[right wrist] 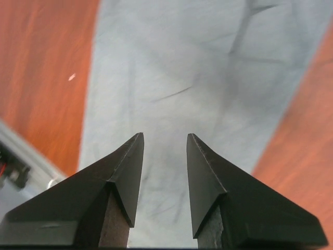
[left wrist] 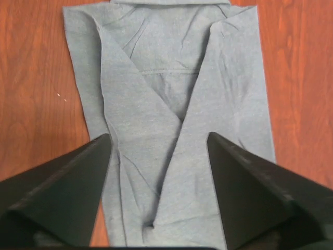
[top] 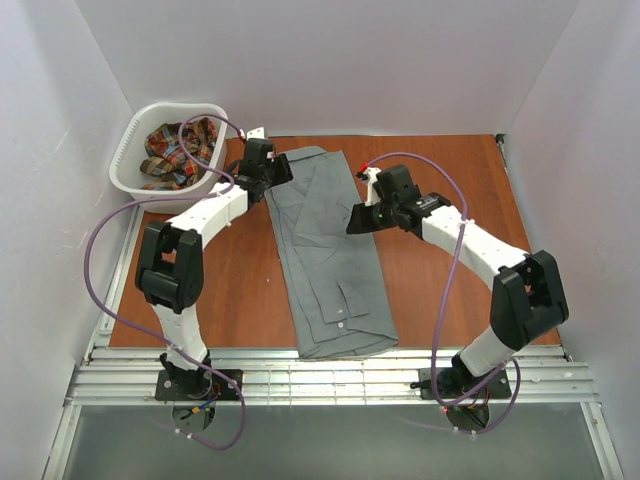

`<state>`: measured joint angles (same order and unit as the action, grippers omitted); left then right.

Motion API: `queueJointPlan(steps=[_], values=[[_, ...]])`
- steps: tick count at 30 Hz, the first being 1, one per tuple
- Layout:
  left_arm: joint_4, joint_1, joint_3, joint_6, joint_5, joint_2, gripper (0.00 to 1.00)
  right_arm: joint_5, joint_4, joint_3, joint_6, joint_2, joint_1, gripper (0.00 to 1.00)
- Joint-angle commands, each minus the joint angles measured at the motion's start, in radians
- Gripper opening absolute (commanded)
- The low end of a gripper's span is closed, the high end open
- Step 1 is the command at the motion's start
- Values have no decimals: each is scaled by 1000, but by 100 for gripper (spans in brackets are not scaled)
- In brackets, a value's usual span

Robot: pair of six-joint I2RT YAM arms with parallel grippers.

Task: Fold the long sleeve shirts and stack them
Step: Fold the shirt

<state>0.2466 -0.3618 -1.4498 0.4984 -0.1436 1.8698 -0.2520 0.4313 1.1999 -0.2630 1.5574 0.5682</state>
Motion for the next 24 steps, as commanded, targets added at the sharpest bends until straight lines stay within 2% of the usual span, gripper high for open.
queueJointPlan(steps=[1, 6, 17, 24], values=[[25, 0, 35, 2, 1, 58, 68, 14, -16, 24, 79, 64, -36, 31], [34, 0, 16, -17, 15, 144, 58, 63, -58, -83, 77, 92, -62, 27], [51, -2, -49, -34, 39, 314, 56, 60, -103, -292, -7, 116, -50, 25], [77, -3, -202, -49, 75, 460, 58, 14, -123, -355, -70, 119, -42, 25]])
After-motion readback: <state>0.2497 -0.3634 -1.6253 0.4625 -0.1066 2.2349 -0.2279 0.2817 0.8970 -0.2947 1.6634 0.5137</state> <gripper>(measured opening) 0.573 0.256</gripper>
